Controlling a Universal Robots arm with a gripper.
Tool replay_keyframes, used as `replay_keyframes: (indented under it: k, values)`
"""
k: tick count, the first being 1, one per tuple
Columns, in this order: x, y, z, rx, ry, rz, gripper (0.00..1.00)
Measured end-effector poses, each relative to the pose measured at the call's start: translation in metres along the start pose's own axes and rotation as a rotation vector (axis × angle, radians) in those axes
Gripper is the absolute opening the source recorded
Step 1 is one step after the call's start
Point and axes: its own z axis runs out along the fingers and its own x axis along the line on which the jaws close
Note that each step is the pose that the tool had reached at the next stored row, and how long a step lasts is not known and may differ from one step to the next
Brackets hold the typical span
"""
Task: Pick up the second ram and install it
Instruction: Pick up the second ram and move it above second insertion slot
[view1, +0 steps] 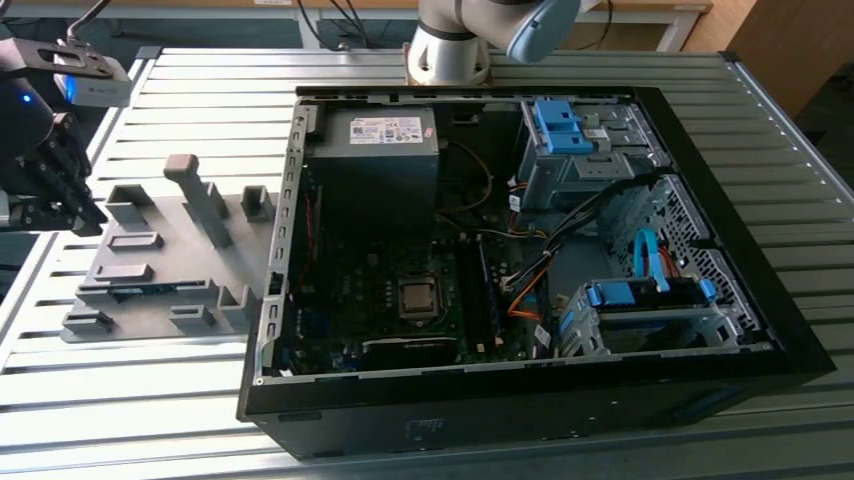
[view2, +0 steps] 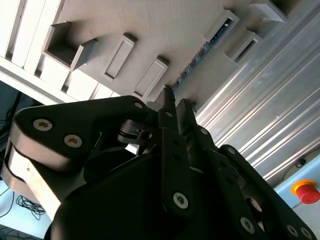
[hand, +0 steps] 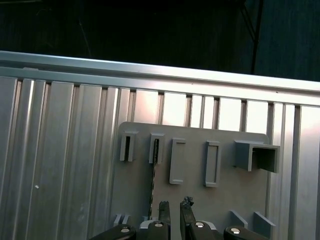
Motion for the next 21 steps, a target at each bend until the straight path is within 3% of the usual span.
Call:
replay_keyframes:
  k: [7, 8, 9, 16, 21]
  values:
    - [0.0, 0.0, 0.0009, 0.0004, -0.0002, 0.0, 0.24]
    - [0.0001, -0.0001, 0.0022, 0.0004, -0.0003, 0.0, 0.24]
    - [0.0002, -0.0001, 0.0038, 0.0003, -0.0001, 0.0, 0.3]
    - [0.0015, -0.0003, 0.0161, 0.0069, -0.0001, 0.026, 0.3]
    - [0.0066, -0.0001, 0.0225, 0.008, -0.0005, 0.034, 0.3]
